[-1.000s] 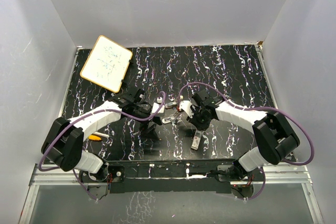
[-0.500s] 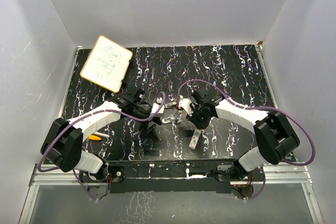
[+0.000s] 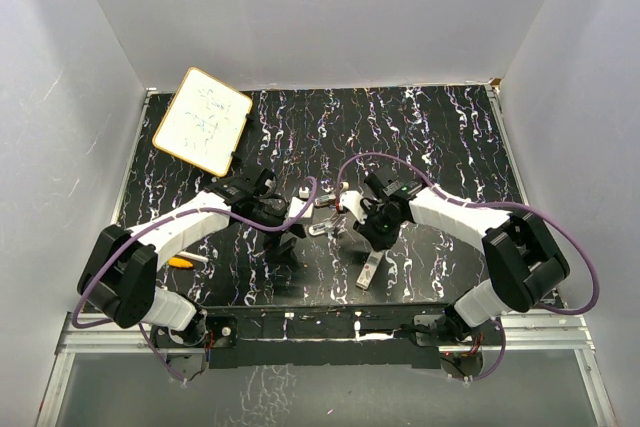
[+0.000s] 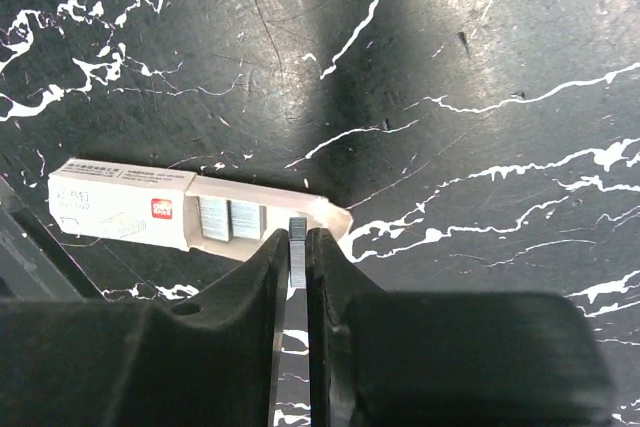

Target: Load the staples into the stapler

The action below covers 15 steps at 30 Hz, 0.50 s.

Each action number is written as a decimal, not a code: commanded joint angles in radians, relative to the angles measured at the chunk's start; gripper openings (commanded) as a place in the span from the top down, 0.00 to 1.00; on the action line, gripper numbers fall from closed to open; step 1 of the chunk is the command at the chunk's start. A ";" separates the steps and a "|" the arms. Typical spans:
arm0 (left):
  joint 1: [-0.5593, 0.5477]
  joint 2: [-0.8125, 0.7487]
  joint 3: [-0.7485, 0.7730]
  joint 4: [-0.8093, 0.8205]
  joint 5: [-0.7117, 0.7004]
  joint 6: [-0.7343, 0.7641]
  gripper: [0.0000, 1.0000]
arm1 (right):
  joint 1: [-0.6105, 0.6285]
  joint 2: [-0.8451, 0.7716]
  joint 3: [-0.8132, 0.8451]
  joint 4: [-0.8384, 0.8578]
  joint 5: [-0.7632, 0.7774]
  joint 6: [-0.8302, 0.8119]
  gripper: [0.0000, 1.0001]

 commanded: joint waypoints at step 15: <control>0.012 -0.031 0.025 -0.008 0.030 -0.011 0.18 | -0.058 0.042 0.115 -0.033 -0.163 -0.034 0.84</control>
